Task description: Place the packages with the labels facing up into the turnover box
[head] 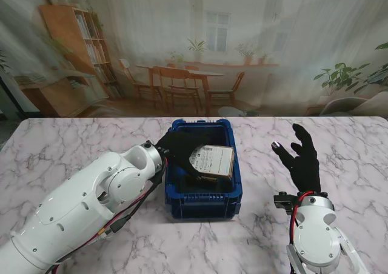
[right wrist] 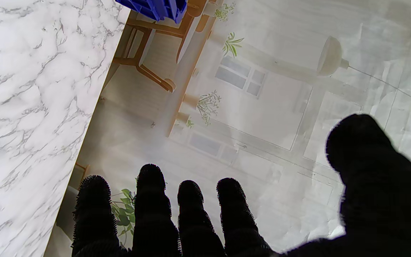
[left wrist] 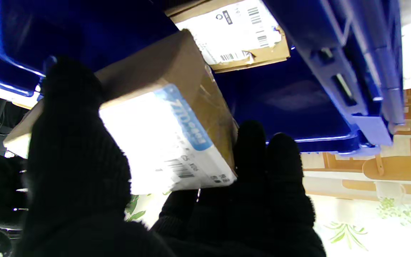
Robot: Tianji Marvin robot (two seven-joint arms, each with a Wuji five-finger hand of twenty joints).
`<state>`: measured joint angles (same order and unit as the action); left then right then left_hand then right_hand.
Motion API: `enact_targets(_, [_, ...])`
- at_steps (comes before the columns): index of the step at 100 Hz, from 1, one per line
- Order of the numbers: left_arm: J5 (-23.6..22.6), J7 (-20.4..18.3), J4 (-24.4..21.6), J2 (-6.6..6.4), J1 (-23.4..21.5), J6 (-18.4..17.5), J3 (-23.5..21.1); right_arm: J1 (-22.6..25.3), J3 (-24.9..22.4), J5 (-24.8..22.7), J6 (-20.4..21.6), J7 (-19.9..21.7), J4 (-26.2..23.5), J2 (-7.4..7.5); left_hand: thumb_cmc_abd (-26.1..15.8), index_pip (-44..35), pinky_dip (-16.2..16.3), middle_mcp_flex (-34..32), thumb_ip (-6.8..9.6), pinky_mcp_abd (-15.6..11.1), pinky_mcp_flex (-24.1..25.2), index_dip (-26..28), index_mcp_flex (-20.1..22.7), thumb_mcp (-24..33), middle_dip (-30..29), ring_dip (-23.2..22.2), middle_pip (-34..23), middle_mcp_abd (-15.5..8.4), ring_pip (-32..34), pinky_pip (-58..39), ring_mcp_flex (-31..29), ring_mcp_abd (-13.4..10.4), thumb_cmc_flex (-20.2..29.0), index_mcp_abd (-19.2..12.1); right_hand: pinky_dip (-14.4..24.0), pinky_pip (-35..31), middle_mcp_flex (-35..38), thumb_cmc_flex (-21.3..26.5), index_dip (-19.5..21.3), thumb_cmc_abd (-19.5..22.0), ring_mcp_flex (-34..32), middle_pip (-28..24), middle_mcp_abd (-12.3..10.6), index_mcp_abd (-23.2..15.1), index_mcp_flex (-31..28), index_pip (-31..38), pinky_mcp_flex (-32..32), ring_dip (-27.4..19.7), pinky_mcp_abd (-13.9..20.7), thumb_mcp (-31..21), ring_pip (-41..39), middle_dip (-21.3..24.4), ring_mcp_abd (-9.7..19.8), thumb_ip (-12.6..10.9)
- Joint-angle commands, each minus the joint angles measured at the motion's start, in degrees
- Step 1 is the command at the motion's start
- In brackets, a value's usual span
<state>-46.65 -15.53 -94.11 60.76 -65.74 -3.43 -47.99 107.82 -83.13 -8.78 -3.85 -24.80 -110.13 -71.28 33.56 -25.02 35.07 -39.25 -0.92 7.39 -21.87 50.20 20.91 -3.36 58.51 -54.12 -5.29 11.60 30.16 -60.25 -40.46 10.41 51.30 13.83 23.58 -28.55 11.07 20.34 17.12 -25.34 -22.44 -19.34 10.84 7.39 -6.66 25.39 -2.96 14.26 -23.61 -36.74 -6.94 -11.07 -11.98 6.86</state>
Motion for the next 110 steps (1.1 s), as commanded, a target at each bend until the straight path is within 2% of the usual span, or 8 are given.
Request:
enact_targets(1, [0.2, -1.4, -0.8, -0.32, -0.6, 0.4, 0.0, 0.5, -0.1, 0.0, 0.2, -0.5, 0.8, -0.28, -9.3, -9.0, 1.7, -12.3, 6.15, -1.0, 0.1, 3.1, 7.2, 25.9, 4.6, 0.5, -11.3, -6.8, 1.7, -1.8, -1.8, -0.1, 10.4, -6.7, 1.2, 1.0, -1.5, 0.6, -0.1, 1.4, 1.8, 1.6, -0.8, -2.1, 1.7, -1.0, 0.0, -1.6, 2.9, 1.3, 2.9, 0.7, 2.0, -0.6])
enact_targets(49, [0.3, -4.6, -2.7, -1.1, -2.5, -0.1, -1.4, 0.5, -0.1, 0.1, -0.2, -0.9, 1.6, -0.41, -9.7, -9.3, 1.8, -13.6, 5.05, -0.2, -0.5, 2.1, 8.5, 25.8, 4.2, 0.9, -11.5, -6.1, 2.4, -3.0, -2.7, 0.6, 9.7, -5.8, 2.6, 1.8, -1.3, 1.2, 0.2, 1.6, 2.2, 2.4, -0.4, -2.2, 1.7, -0.9, 0.0, -1.5, 3.1, 1.5, 3.1, 0.9, 1.9, -0.8])
enact_targets(64, [0.5, -5.7, -3.8, -1.32, -3.2, -0.3, -2.1, 0.4, -0.1, 0.2, -0.2, -0.8, 1.8, -0.41, -10.6, -8.1, 1.7, -12.8, 4.52, 0.2, -0.1, 0.7, 8.4, 25.0, 3.2, 1.5, -11.2, -5.6, 1.8, -2.9, -2.2, 1.2, 8.9, -5.1, 3.2, 2.2, -1.6, 1.3, 0.2, 1.8, 2.4, 5.3, -0.8, -2.4, 1.7, -0.8, 0.1, -1.4, 3.2, 1.6, 3.1, 2.2, 2.0, -0.9])
enact_targets(78, [1.2, -7.7, -4.4, -1.59, -2.8, 0.2, -2.0, 0.3, -0.1, 0.3, -0.4, -0.8, 1.9, -0.43, -11.3, -7.1, 1.7, -11.5, 4.07, 0.5, 0.2, 0.9, 9.3, 23.3, 0.8, 2.0, -14.2, -5.2, 1.8, -3.0, -2.1, 1.7, 8.3, -5.0, 3.6, 2.3, -1.6, 1.4, 0.3, 1.9, 2.5, 5.6, -0.7, -2.4, 1.8, -0.9, 0.1, -1.4, 3.3, 1.7, 3.1, 2.3, 2.0, -1.0])
enact_targets(89, [1.0, -8.3, -4.6, -1.71, -2.6, 0.2, -1.8, 0.2, -0.2, 0.4, -0.5, -0.9, 2.0, -0.46, -13.3, -6.1, 1.7, -9.6, 2.39, 0.6, 0.2, 1.0, 9.8, 17.7, -2.6, 2.4, -18.0, -5.2, 1.8, -3.1, -2.1, 1.8, 8.2, -4.8, 3.9, 2.4, -1.6, 1.5, 0.3, 2.0, 2.5, 5.7, -0.7, -2.4, 1.8, -0.9, 0.2, -1.3, 3.3, 1.8, 3.1, 2.3, 1.9, -1.0])
enact_targets(97, [1.5, -8.4, -4.4, -1.66, -2.4, 0.9, -1.3, 0.1, -0.2, 0.3, -0.6, -1.0, 2.1, -0.48, -17.1, -5.1, 1.7, -7.7, 1.52, 1.1, 0.1, 1.0, 10.6, 9.6, -11.0, 2.6, -22.1, -4.7, 1.8, -3.3, -2.1, 2.3, 8.6, -4.0, 4.0, 2.5, -1.6, 1.7, 0.3, 2.0, 2.6, 5.8, -0.6, -2.4, 1.8, -0.9, 0.2, -1.3, 3.3, 1.8, 3.1, 2.3, 1.9, -1.0])
enact_targets(101, [1.9, -8.5, -4.2, -1.63, -2.2, 1.4, -1.1, 0.1, -0.2, 0.3, -0.7, -1.0, 2.1, -0.49, -18.3, -4.5, 1.7, -7.7, 1.15, 1.3, 0.3, 0.7, 10.8, 8.0, -14.7, 2.7, -21.8, -4.5, 1.7, -3.4, -2.0, 2.5, 8.2, -3.7, 4.1, 2.5, -1.6, 1.7, 0.4, 2.0, 2.6, 5.8, -0.6, -2.4, 1.8, -0.9, 0.2, -1.3, 3.3, 1.8, 3.1, 2.3, 1.9, -1.0])
enact_targets(110, [2.0, -8.6, -3.8, -1.62, -1.8, 1.7, -0.6, -0.1, -0.2, 0.4, -1.0, -1.0, 2.3, -0.51, -20.3, -4.0, 1.7, -7.4, 0.73, 1.3, 0.4, 0.3, 10.9, 6.6, -15.4, 2.8, -22.2, -4.3, 1.6, -3.3, -1.8, 2.6, 6.4, -3.3, 4.2, 2.6, -1.6, 1.7, 0.4, 2.1, 2.7, 5.9, -0.5, -2.4, 1.8, -0.9, 0.2, -1.3, 3.3, 1.9, 3.1, 2.3, 1.9, -1.0])
